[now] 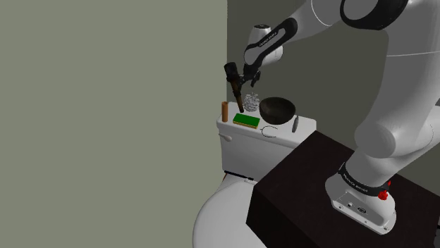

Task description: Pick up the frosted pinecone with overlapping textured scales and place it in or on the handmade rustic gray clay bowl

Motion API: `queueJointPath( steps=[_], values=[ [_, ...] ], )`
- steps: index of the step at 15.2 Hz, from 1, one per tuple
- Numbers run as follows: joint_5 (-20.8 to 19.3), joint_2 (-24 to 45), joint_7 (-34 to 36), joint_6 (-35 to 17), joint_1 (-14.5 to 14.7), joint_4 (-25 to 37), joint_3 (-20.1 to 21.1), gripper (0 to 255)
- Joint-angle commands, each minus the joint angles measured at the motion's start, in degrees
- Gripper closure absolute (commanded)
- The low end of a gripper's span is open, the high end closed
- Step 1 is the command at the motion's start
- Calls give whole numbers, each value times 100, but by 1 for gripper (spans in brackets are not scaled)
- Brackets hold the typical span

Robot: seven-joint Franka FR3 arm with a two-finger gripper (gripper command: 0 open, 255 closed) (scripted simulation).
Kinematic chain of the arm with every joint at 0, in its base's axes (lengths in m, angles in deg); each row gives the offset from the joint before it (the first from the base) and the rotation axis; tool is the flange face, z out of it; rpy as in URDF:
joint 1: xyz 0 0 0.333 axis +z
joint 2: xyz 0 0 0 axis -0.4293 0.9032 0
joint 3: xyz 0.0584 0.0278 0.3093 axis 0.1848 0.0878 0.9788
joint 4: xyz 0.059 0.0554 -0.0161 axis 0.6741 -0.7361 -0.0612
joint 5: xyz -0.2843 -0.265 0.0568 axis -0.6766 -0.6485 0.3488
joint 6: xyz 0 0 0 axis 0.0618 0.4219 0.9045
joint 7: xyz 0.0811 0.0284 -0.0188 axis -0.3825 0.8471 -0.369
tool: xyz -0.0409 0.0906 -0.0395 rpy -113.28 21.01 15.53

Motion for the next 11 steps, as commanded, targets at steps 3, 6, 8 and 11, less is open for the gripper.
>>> queueJointPath(
  steps=[3, 6, 8, 11],
  values=[
    [-37, 213, -133, 176, -108, 53, -35, 255],
    [-34, 65, -133, 357, -188, 80, 56, 255],
    [8, -35, -158, 477, -184, 104, 55, 255],
    [84, -181, -205, 660, -150, 149, 24, 255]
  ],
)
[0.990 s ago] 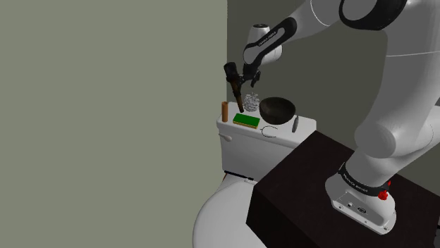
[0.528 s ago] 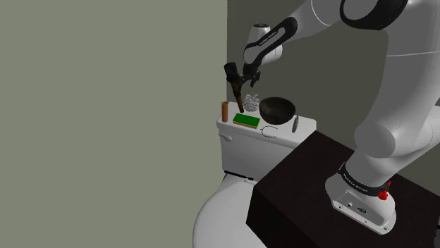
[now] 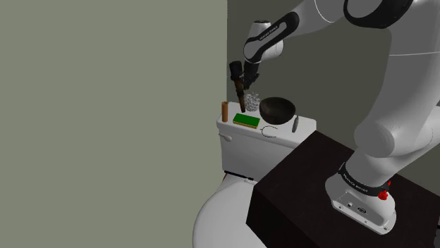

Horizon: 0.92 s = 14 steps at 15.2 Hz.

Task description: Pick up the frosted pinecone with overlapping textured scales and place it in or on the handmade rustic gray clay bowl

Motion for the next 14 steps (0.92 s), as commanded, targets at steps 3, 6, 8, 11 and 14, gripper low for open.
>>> queueJointPath(
  steps=[3, 6, 8, 11, 14],
  values=[
    [-104, -184, -64, 238, -69, 68, -77, 255],
    [-90, -168, 489, 227, 58, -157, -138, 0],
    [-56, -278, 1571, 373, 207, -395, -370, 0],
    [-48, -227, 2039, 312, 277, -527, -468, 0],
    [-81, -67, 2061, 126, 292, -556, -486, 0]
  ],
)
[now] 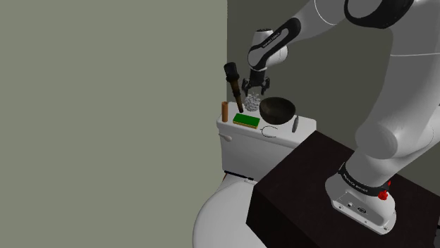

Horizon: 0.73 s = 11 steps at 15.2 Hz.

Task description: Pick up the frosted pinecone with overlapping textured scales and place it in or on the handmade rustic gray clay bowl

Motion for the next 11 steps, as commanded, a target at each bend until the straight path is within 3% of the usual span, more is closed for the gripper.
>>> queueJointPath(
  steps=[1, 10, 11],
  values=[
    [-24, 114, 38, -126, 14, -15, -16, 0],
    [-42, 201, 50, -221, 22, -23, -26, 0],
    [-42, 201, 50, -221, 22, -23, -26, 255]
  ],
)
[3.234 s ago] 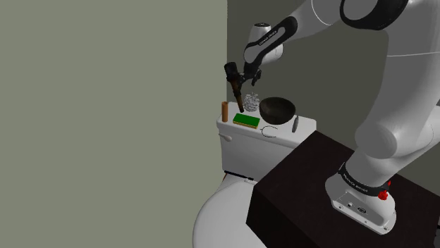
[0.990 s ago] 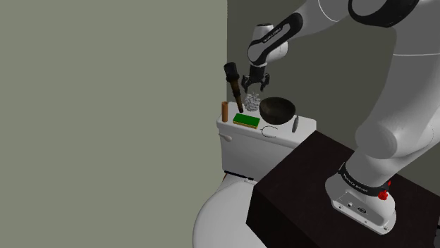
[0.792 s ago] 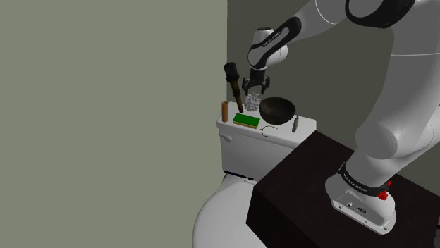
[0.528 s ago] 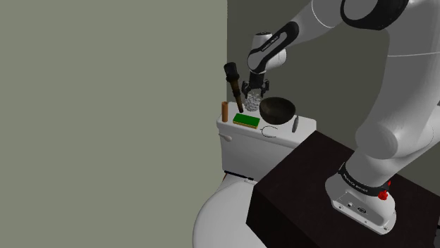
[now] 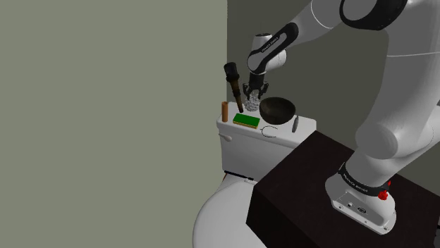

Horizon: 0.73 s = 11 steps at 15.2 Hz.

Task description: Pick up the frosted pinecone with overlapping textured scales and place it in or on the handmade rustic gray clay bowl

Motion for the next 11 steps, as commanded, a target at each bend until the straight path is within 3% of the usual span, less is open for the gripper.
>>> queueJointPath(
  steps=[1, 11],
  values=[
    [0, 1, 0, 0, 0, -1, 0, 255],
    [23, -107, -15, 121, -10, 13, 13, 255]
  ],
)
